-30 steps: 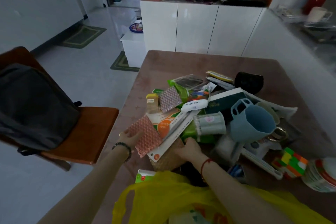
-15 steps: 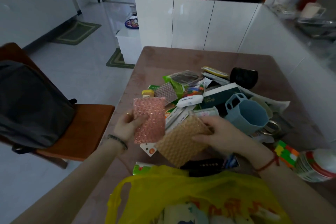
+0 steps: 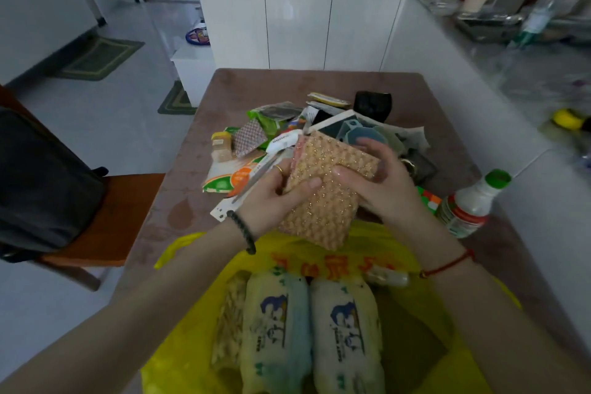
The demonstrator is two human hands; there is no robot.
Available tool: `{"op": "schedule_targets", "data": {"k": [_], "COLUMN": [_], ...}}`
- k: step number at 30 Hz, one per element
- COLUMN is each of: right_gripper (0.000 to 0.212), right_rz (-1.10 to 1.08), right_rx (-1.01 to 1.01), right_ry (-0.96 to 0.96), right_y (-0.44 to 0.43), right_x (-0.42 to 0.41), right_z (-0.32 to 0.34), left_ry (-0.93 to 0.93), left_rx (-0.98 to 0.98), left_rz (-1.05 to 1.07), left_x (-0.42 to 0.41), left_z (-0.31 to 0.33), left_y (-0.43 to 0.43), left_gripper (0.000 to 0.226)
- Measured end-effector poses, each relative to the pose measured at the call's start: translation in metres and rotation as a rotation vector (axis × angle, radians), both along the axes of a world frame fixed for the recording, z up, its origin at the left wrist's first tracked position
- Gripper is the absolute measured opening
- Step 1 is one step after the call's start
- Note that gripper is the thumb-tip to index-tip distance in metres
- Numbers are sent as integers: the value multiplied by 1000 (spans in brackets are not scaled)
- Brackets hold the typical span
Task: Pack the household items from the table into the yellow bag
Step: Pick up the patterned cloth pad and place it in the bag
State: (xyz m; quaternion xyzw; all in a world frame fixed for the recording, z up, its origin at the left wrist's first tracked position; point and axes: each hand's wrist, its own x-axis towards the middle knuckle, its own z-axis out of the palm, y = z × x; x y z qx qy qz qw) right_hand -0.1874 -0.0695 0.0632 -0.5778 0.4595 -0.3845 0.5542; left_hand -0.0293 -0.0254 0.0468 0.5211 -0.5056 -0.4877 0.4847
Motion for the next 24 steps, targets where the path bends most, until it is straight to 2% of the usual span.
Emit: {"op": "schedule_targets", "data": {"k": [1,2,4,5,6,8,9,10,11,14,16,18,20,22,24], "right_gripper": [67,54,36,30,25,18,17,19,22,25,36,47,46,35,36], "right_rz": [15,8,-47,-65,-46,103,199,253,247,75,11,-8,9,81,258], "right_rx": [89,87,45,51,82,176,201,202,189,285,346,278,164,91,87], "right_ry": [-62,-51,0,7,21,191,344,475,549,445,400,485,609,768,1007], "right_y": [5,10,18,23,28,39,44,49,52,57,61,65,68,68,66], "right_x": [-12,-25,-53,-68,-84,-109,-117,-122,-125,-128,-127,-129,-132,-139,-147], "right_z": [-4,-8,-16,-18,-21,-32,-43,-55,-68,-101,-114,-128,-134,-137,-128], "left_ry": [-39,-96,-281,-464,-733,-1285,-1418,-1443,-1379,-1017,-904,-800,-768,-844,-943], "left_rx": [4,21,27,12,12,5,-1,-8,20,85,67,30,37,82,129], "left_rz": [-41,-88,-168,-219,-266,-323,-321,-283,-222,-39,-25,-40,-105,-213,-303], "left_x": [-11,-19,-29,-31,-31,-33,-37,-41,-44,-46,-47,-46,-43,-38,-31], "left_z": [0,-4,-16,-23,-30,-39,-42,-43,-43,-43,-42,-41,-39,-40,-43], "left_y": [4,8,11,12,11,11,11,11,12,13,14,16,21,26,30], "left_gripper": [18,29,63,77,81,67,58,50,44,36,31,24,19,18,24]}}
